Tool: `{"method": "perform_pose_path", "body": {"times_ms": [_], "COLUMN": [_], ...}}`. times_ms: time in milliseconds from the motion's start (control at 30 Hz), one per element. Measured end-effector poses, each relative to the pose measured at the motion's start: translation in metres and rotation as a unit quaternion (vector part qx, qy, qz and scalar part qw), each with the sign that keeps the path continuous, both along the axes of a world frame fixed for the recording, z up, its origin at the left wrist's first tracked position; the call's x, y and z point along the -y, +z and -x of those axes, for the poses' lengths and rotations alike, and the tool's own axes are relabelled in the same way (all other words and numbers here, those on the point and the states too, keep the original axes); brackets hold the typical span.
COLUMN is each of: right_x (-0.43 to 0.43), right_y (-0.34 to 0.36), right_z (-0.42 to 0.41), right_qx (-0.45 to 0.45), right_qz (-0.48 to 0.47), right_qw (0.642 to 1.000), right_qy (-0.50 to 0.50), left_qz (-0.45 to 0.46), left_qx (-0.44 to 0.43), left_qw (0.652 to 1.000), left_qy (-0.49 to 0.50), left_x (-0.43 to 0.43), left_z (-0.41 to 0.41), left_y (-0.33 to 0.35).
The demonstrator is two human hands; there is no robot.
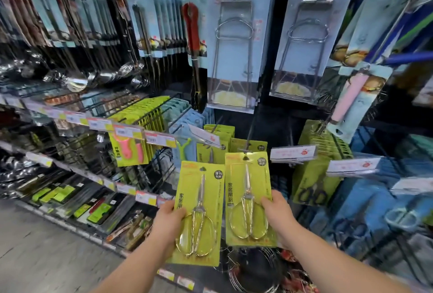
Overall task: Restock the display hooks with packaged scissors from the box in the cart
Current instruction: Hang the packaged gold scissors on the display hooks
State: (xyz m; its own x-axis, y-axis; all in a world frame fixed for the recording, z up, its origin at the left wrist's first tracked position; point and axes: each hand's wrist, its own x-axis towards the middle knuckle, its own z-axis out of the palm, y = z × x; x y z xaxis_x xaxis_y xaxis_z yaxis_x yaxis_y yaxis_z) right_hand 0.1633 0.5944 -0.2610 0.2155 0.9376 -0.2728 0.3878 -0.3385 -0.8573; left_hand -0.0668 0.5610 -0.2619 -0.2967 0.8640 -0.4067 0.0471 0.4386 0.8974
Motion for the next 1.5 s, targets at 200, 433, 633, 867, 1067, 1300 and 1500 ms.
{"method": "perform_pose_path", "body": {"times_ms": [200,433,633,867,1067,1300,1500], "right_x": [-0.016,-0.029,-0.049,-0.080,-0.102,-0.115,-0.089], "right_y": [-0.010,-0.025,-0.025,-0.038,-0.048,-0.054,-0.047], "right_z": [0.015,0.023,0.019,0.018,0.012,0.004,0.008], "right_qx": [-0.017,-0.028,-0.013,-0.051,-0.064,-0.078,-0.011], "right_qz": [0.000,0.022,0.016,0.038,0.059,0.071,-0.009], "right_qw": [0.999,0.993,0.991,0.986,0.986,0.985,0.989], "right_qy": [-0.049,-0.108,-0.135,-0.153,-0.142,-0.139,-0.145], "left_qz": [-0.004,-0.002,0.006,0.010,0.021,0.018,0.027], "left_qx": [0.002,0.017,0.035,0.052,0.078,0.085,0.119], "left_qw": [0.998,0.994,0.992,0.988,0.985,0.982,0.977], "left_qy": [-0.059,-0.106,-0.119,-0.142,-0.150,-0.169,-0.175], "left_x": [-0.033,-0.067,-0.082,-0.095,-0.101,-0.101,-0.097], "left_z": [0.015,0.035,0.032,0.031,0.025,0.020,0.016], "left_y": [-0.002,-0.014,-0.014,-0.025,-0.032,-0.037,-0.036]}}
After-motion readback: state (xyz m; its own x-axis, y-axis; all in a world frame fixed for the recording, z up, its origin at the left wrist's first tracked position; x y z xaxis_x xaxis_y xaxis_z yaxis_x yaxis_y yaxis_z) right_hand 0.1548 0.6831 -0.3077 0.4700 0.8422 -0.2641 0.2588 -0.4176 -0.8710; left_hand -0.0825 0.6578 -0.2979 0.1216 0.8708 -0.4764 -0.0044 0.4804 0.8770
